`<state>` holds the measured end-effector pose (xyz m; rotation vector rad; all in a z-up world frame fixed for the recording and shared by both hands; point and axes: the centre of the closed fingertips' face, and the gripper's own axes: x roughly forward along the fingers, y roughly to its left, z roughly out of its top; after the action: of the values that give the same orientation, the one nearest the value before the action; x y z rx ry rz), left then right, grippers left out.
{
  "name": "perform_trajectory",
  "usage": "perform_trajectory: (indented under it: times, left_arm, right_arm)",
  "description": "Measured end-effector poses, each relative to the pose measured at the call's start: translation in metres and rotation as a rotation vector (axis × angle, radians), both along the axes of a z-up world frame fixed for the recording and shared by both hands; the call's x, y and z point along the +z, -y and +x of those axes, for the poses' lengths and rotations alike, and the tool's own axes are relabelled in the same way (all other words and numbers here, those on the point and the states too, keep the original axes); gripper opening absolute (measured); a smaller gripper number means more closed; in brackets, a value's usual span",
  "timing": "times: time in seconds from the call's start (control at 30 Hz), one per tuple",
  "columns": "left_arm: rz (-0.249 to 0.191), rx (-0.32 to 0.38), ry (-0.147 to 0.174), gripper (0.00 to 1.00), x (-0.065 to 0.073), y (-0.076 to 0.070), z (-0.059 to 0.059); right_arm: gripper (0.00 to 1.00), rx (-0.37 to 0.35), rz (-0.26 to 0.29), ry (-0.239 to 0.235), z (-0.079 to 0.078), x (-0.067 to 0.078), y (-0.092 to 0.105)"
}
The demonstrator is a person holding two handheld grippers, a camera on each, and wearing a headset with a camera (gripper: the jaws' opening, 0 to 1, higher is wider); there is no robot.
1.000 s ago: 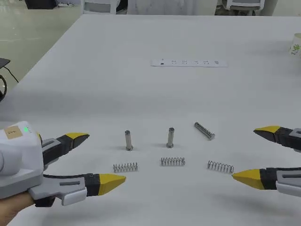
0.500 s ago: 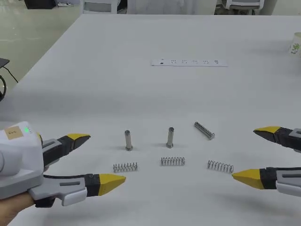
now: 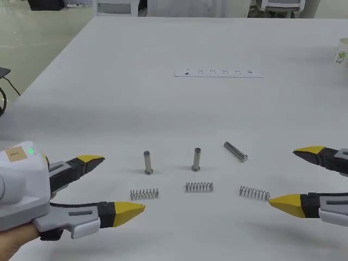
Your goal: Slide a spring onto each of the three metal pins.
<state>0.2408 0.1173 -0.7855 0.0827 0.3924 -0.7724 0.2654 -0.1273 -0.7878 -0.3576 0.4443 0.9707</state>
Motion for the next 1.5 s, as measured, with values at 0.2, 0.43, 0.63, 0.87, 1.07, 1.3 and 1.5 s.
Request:
perform_trajectory:
  times: [0.2,0.43,0.63,0.87,1.07,1.3,1.5]
  left_arm:
    - [0.003,-0.003,-0.002,0.76,-0.001,0.000,-0.001]
    - [0.004,-0.006,-0.003,0.76,-0.001,0.001,-0.001]
    - [0.004,-0.008,-0.003,0.75,-0.001,0.001,-0.001]
    - [0.002,-0.008,-0.002,0.75,-0.001,0.001,-0.001]
    - [0.003,-0.010,-0.003,0.75,-0.002,0.002,-0.001]
    - [0.004,-0.008,-0.002,0.74,-0.002,0.001,-0.001]
    - [0.006,-0.006,0.000,0.74,-0.002,0.001,-0.001]
  right_arm:
    - [0.71,0.000,-0.004,0.002,0.000,0.000,0.000]
    - [0.70,0.002,-0.010,0.002,0.000,0.001,0.001]
    - [0.69,0.003,-0.013,0.003,0.000,0.003,0.001]
    - [0.69,0.002,-0.015,0.003,0.000,0.002,0.000]
    - [0.68,-0.006,-0.012,0.004,0.001,0.002,0.001]
    - [0.67,-0.012,-0.017,0.005,0.004,0.003,0.001]
    - [0.65,-0.013,-0.023,0.020,0.016,0.009,-0.001]
